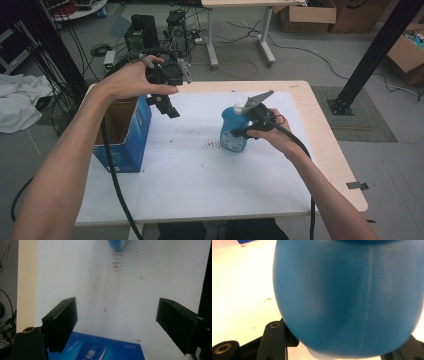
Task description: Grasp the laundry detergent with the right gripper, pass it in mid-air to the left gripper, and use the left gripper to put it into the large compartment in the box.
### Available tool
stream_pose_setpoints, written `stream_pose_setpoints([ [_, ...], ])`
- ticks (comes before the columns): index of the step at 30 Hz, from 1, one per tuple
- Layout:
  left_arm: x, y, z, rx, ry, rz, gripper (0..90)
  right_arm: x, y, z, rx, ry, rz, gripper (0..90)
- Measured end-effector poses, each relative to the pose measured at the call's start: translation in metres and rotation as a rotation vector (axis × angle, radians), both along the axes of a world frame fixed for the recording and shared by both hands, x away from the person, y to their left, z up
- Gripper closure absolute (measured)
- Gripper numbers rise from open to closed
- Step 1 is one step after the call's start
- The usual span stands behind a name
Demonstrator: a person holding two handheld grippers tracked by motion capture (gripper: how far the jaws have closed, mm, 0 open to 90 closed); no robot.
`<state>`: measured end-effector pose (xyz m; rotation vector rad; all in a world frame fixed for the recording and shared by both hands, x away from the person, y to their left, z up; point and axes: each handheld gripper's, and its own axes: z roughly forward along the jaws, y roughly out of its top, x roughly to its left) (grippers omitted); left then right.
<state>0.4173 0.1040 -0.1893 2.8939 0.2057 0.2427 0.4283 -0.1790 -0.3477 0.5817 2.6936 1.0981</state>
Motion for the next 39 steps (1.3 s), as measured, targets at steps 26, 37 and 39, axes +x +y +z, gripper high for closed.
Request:
stream_pose_setpoints([
  [26,-0.012,-0.025,0.025,-0.047,-0.012,-0.068,18.2,-0.023,0.020,0.066,-0.003,-0.045,0.205,45.5],
  [37,-0.013,-0.046,0.024,-0.086,0.017,-0.107,18.1,-0.028,0.029,0.072,0.016,-0.045,0.260,45.5],
  [39,-0.012,-0.049,0.023,-0.090,0.021,-0.122,18.1,-0.029,0.031,0.073,0.019,-0.045,0.269,45.5],
])
